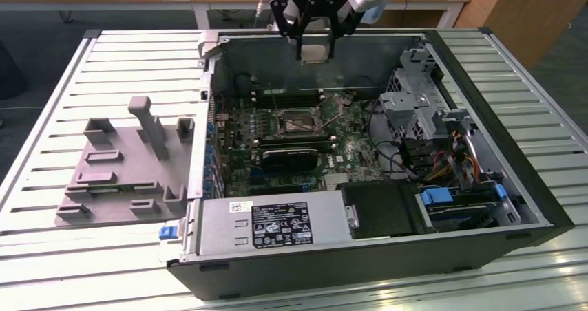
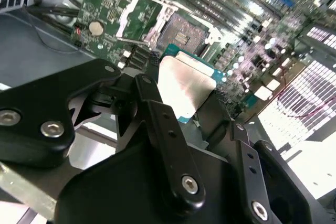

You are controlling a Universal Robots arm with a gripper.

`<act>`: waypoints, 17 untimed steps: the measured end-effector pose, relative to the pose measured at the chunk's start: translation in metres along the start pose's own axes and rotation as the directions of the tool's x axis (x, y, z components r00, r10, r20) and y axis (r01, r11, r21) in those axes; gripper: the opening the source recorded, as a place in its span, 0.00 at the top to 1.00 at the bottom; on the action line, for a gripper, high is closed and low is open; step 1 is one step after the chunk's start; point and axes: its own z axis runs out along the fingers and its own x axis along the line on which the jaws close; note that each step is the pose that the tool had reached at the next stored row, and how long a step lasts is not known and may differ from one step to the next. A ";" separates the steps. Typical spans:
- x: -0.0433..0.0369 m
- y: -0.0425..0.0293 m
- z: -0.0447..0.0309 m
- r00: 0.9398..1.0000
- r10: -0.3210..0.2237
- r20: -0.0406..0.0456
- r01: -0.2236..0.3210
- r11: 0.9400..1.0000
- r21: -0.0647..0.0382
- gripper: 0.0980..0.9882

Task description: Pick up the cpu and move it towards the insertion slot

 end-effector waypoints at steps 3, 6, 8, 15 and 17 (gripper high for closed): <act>0.0015 0.0081 0.0021 1.000 0.000 0.000 0.000 1.000 0.000 0.51; 0.0027 0.0164 0.0038 1.000 0.000 0.000 0.000 1.000 0.000 0.51; 0.0032 0.0218 0.0047 1.000 0.000 0.000 0.000 1.000 0.000 0.51; 0.0039 0.0335 0.0077 1.000 0.000 0.000 0.000 1.000 0.000 0.51; 0.0039 0.0337 0.0077 1.000 0.000 0.000 0.000 1.000 0.000 0.51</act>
